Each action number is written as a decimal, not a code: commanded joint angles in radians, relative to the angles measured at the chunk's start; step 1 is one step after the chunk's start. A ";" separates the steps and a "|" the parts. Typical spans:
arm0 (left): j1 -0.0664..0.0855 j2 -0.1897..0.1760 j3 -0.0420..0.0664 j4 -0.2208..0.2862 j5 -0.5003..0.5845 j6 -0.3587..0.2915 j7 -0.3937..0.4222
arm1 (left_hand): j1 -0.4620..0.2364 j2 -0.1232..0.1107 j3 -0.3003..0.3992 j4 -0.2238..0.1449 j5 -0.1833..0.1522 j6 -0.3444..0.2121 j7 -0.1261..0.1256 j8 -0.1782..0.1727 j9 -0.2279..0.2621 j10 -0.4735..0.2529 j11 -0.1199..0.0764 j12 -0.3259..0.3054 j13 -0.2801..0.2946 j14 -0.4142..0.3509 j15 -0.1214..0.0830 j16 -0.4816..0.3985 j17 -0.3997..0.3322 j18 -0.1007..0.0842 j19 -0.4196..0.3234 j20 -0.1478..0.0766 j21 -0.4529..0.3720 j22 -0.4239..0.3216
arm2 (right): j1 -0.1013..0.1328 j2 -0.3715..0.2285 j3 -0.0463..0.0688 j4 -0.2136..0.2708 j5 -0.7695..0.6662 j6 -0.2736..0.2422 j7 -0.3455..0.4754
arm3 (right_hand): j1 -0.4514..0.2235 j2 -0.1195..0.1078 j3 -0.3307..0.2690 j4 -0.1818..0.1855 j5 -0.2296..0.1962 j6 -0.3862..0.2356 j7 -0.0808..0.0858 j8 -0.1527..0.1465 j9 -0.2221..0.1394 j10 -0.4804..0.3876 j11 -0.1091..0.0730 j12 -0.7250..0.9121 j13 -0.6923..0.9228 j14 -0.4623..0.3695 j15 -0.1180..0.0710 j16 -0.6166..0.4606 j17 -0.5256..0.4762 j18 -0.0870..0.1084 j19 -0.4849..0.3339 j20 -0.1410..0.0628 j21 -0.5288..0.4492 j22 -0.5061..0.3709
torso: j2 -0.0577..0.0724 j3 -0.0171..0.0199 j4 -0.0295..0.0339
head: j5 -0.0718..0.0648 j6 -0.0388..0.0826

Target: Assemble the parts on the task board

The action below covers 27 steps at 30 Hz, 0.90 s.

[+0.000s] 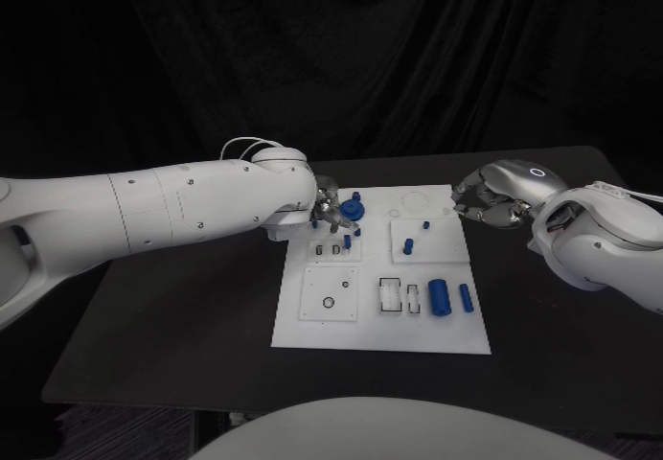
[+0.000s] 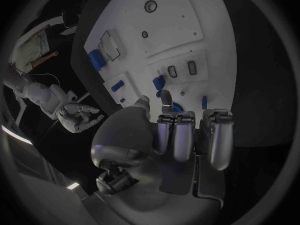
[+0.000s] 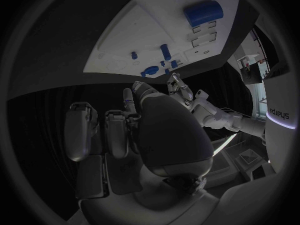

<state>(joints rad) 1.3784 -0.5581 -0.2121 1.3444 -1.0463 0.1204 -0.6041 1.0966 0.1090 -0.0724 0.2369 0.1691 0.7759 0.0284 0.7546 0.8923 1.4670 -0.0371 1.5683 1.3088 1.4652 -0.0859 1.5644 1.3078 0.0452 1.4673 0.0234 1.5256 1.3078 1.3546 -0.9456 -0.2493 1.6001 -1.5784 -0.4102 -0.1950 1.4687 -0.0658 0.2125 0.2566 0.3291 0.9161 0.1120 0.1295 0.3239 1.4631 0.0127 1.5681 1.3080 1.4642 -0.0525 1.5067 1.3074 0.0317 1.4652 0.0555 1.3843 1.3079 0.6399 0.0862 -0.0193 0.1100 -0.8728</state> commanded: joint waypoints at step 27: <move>-0.042 0.014 0.001 -0.022 0.001 0.007 0.059 | -0.020 0.015 0.010 -0.021 0.001 0.026 0.013 -0.143 0.012 0.104 0.004 0.003 0.262 0.106 0.001 0.006 0.263 -0.011 0.019 0.003 -0.012 0.127 | -0.013 -0.003 0.001 -0.006 -0.009 0.001 -0.013 | 0.003 -0.001 0.002 0.004 0.004 -0.005 0.000 -0.004 -0.002 0.107 0.005 0.002 0.262 0.093 0.002 0.002 0.212 0.013 0.031 0.002 -0.005 0.202 | 0.000 0.0008 -0.0031 | -0.006 0.000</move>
<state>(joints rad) 1.3381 -0.5467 -0.2121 1.3227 -1.0468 0.1298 -0.5709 1.0835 0.1221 -0.0615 0.2204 0.1650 0.7954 0.0410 0.6156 0.9027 1.4669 -0.0370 1.5683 1.3088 1.4652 -0.0858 1.5643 1.3077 0.0452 1.4673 0.0235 1.5183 1.3076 1.3442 -0.9479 -0.2493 1.5944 -1.5801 -0.4085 -0.1967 1.4686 -0.0658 0.2125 0.2566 0.3290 0.9161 0.1120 0.1295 0.3232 1.4630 0.0127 1.5681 1.3076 1.4642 -0.0525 1.5066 1.3074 0.0317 1.4652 0.0555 1.3843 1.3076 0.6396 0.0867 -0.0215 0.1039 -0.8725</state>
